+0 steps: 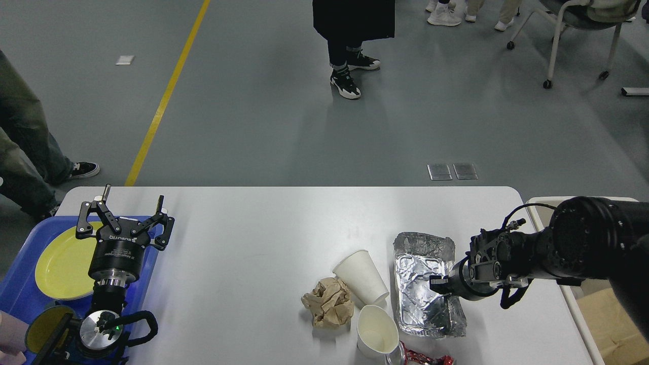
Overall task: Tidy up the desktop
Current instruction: 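Lower the right gripper and grasp the foil tray's edge, then lift the foil tray and carry it over the white bin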
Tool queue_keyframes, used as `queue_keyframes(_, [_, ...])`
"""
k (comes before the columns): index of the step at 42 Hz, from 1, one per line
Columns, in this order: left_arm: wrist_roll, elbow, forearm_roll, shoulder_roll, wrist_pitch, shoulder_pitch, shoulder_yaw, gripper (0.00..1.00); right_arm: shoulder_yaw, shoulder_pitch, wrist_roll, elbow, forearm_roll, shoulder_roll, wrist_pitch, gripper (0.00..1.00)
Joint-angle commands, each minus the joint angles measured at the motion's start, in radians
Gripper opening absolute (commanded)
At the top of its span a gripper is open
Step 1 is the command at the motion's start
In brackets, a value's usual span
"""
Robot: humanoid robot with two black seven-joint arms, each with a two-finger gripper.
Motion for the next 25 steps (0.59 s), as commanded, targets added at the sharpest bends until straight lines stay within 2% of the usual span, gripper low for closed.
queue_keyframes(1, [0.002,0.000,0.000,0.000,0.000,0.000,0.000,0.96,0.000,0.002,-0.008,0.001,0.000,-0.002,0.006,0.00])
queue_keyframes(12, [0.000,0.000,0.000,0.000,0.000,0.000,0.000,0.96,0.000,0.070,-0.008,0.077,0.005,-0.063,0.023,0.00])
queue_keyframes(25, [0.001,0.000,0.000,0.000,0.000,0.000,0.000,0.96,0.001,0.328,-0.002,0.247,0.005,-0.192,0.170,0.00])
